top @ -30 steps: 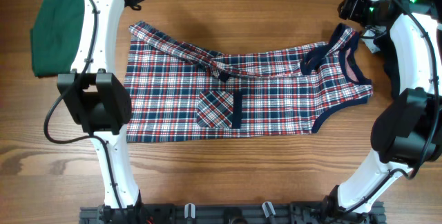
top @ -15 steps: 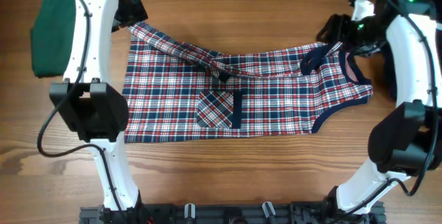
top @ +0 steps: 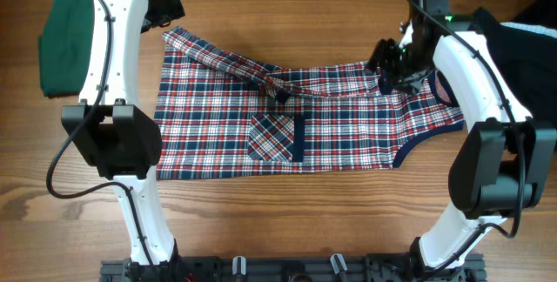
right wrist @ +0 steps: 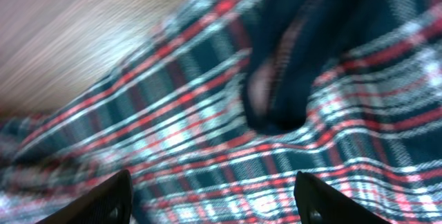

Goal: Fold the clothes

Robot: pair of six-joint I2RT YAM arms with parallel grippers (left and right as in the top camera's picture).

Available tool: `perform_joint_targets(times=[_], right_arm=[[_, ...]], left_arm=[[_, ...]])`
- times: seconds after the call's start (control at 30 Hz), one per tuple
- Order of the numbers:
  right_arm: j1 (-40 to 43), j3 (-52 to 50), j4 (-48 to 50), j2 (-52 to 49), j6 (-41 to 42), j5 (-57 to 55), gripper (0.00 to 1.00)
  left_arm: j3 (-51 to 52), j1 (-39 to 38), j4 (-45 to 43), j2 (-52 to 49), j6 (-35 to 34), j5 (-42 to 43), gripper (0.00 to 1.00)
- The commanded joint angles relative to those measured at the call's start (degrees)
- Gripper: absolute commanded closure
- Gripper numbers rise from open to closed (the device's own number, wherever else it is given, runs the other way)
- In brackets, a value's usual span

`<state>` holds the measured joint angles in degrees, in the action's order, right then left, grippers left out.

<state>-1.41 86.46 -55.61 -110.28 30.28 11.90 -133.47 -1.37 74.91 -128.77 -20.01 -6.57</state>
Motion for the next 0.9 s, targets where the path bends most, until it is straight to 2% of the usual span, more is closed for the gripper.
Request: perform_joint_targets(times=[0.0,0.2,0.37,0.43,0.5,0.6,0.7,0.87], right_arm=[[0.3,-2.7,3.0,0.9,7.0,-6.6,0.26],[0.3,-5.9,8.9,0.9,7.4,-8.7,0.27],[0.3,-7.2,9.6,0.9,7.4,-9.0,0.3],[0.3,-7.3,9.8,0.9,7.2,-9.1,0.37],[0.2,-7.3,10.1,0.9,6.7,-9.3,0.5],[0.2,-7.5,10.8,0.9,5.7,-9.4,0.56],[0.2,-8.3,12.0,0.9,5.7,-9.5,0.56],[0.2,-11.2,13.2,0.7,5.7,-9.5,0.51]], left_arm=[[0.2,0.4,-0.2,1.0,0.3,0.5,0.44],[0.2,0.4,-0.1,1.0,0.3,0.5,0.44],[0.2,0.4,-0.2,1.0,0.3,0.5,0.43],[0.2,0.4,-0.2,1.0,0.3,0.5,0.43],[0.2,0.4,-0.1,1.0,0.3,0.5,0.43],[0.2,0.4,-0.1,1.0,0.3,0.5,0.44],[0.2,0.4,-0.1,1.0,0.3,0.5,0.43],[0.2,0.4,-0.2,1.0,0.3,0.5,0.43]])
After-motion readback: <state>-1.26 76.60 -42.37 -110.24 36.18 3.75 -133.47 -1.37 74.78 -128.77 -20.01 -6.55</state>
